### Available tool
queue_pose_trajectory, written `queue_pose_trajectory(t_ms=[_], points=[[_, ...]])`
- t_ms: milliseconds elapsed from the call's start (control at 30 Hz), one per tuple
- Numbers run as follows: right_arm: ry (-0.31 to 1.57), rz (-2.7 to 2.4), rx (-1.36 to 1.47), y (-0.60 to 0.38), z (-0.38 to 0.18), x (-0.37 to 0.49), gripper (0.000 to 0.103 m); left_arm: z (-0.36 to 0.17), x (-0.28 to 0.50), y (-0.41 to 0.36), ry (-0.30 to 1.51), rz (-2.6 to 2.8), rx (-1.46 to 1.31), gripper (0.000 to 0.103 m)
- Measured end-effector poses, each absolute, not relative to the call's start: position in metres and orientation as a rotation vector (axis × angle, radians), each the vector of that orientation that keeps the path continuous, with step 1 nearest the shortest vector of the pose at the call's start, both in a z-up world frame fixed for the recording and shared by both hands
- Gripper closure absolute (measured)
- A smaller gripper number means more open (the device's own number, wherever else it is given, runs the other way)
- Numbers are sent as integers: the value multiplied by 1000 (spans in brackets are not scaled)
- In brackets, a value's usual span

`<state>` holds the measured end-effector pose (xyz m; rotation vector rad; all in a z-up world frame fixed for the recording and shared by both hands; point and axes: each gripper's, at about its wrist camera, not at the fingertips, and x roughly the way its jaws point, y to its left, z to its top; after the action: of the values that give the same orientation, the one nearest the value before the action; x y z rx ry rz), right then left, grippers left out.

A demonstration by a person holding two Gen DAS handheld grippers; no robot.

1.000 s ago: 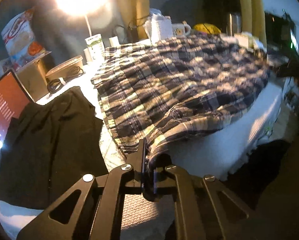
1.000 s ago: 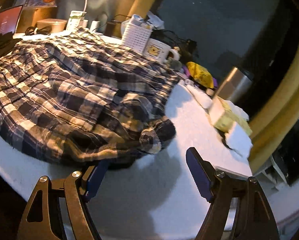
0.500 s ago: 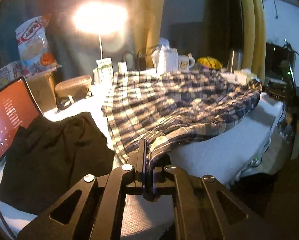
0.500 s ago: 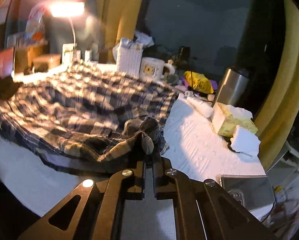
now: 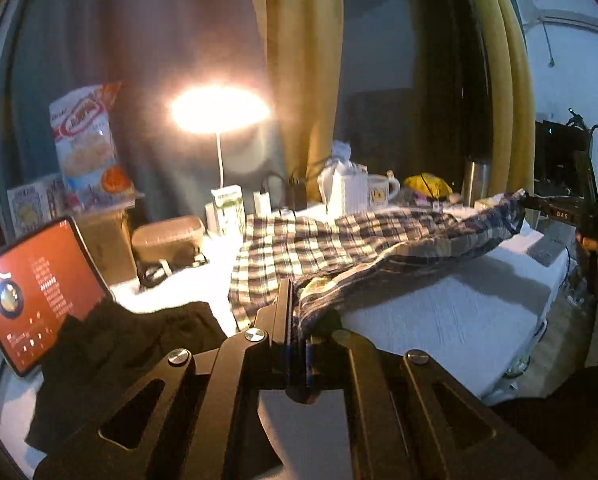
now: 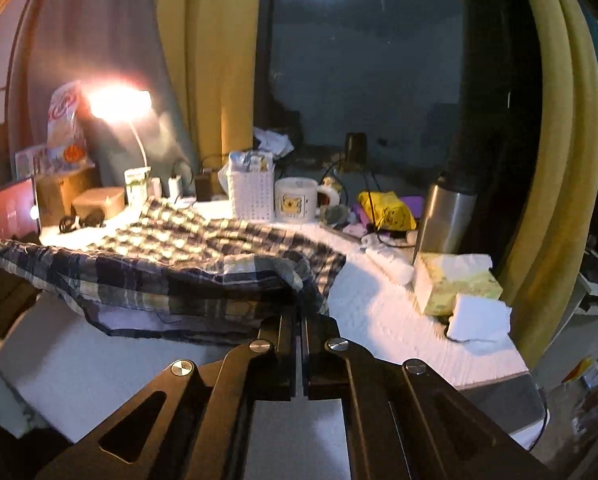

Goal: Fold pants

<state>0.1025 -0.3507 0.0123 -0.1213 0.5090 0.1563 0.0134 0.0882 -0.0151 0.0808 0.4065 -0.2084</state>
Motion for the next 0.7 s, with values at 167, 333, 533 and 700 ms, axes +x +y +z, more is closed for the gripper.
queue_pose_trajectory(t_ms=[167,333,533,700], points=[[481,152,-122,-351,21,113,103,-5,29,90,378,-197,97,100],[470,157,-108,-353,21,128,103,0,47,91,374,-196,102,100],[482,168,-78,-353,14,149,103,-6,76,95,416,-194,75,100],[498,179,-63,-354,7,162,103,-14,96,99,464,-184,44,100]])
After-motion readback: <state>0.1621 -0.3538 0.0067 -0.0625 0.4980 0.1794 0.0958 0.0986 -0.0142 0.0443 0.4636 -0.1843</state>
